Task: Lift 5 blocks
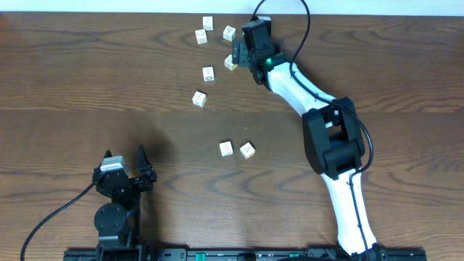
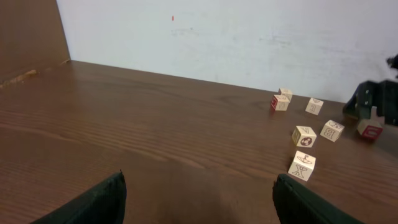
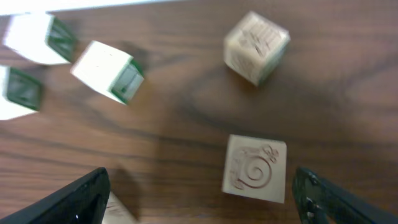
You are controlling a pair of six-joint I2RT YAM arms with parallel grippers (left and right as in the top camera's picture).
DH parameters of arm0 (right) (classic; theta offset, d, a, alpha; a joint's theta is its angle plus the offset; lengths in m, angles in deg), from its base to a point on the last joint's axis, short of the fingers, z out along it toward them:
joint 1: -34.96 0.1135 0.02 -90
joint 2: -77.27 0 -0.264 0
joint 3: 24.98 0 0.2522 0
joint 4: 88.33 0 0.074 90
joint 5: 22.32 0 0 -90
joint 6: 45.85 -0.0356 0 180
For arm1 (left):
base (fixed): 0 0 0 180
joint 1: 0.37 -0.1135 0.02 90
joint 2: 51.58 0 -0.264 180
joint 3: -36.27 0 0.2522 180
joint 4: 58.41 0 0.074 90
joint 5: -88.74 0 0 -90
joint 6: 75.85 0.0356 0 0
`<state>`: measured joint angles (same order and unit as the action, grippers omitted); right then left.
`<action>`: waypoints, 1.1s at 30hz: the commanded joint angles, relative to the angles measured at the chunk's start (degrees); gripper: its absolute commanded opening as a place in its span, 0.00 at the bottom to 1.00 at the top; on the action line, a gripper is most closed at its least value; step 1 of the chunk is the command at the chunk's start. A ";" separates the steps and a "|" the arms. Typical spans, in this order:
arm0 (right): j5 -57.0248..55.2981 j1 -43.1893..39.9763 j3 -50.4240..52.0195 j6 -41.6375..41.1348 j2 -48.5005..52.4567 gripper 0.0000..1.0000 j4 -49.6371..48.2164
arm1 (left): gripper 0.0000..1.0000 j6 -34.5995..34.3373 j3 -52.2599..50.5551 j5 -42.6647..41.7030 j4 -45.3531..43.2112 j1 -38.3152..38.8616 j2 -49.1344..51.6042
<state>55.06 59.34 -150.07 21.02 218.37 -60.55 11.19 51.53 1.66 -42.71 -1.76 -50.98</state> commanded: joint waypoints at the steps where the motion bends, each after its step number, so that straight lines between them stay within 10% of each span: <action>1: -2.05 -1.46 -1.18 -3.89 1.99 0.90 -0.28 | 0.76 -0.09 -1.22 0.50 1.92 0.13 -0.37; 5: -4.85 -2.32 -1.18 -3.82 2.08 0.88 0.13 | 0.76 -0.09 -1.22 0.52 1.92 0.13 -0.37; 15: -4.87 -4.15 -1.18 -3.82 2.08 0.38 1.97 | 0.76 -0.09 -1.22 0.50 1.92 0.13 -0.37; 33: 1.53 -2.73 -1.18 2.69 -4.92 0.01 10.29 | 0.76 -0.09 -1.22 0.50 1.92 0.13 -0.37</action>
<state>55.39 55.82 -150.77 20.34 218.92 -52.72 11.19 51.53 1.66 -42.71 -1.76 -51.00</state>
